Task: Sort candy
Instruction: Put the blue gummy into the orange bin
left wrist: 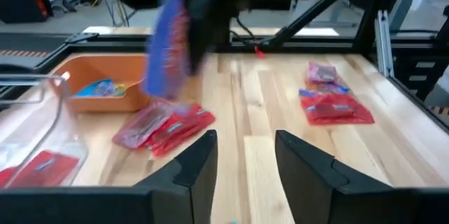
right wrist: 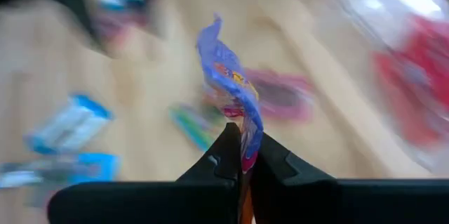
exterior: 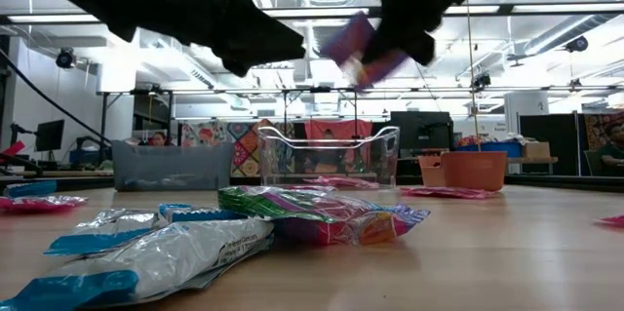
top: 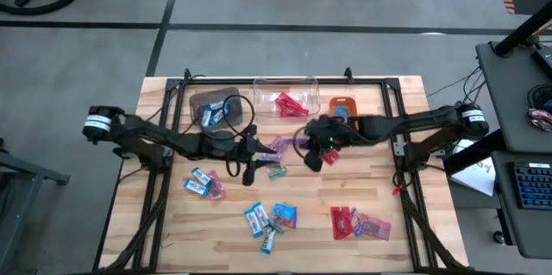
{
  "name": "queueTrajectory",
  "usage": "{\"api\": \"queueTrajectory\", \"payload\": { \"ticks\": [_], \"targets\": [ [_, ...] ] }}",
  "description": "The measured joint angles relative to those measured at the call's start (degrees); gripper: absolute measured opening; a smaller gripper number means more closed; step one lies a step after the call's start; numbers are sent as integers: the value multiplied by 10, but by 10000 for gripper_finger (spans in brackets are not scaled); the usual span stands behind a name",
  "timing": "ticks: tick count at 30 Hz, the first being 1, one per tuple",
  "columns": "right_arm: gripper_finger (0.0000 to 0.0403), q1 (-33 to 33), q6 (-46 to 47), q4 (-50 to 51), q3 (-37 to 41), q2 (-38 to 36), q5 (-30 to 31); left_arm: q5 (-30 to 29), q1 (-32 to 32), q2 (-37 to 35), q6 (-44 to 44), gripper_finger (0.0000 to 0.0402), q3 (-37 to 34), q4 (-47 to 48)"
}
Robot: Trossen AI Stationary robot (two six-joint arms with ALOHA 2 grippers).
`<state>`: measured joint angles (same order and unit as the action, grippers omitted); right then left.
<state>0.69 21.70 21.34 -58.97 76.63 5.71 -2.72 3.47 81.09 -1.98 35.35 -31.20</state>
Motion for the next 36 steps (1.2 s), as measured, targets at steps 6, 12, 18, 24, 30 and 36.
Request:
{"api": "queueTrajectory", "payload": {
  "ticks": [6,12,18,24,30,36],
  "targets": [
    [9,110,34,170,-1,-29,42,-41,0,-75,-18,128,0,115],
    [9,221,82,213,34,-44,46,-76,0,-121,-31,127,0,175],
    [9,269,104,212,59,-45,45,-79,0,-124,-32,127,0,179],
    [9,273,115,175,89,-43,44,-79,0,-112,-32,127,0,188],
    [9,275,124,133,118,-43,48,-94,0,-105,-32,127,0,187],
    [12,275,127,92,136,-42,48,-103,0,-98,-33,127,0,187]
  ]
}}
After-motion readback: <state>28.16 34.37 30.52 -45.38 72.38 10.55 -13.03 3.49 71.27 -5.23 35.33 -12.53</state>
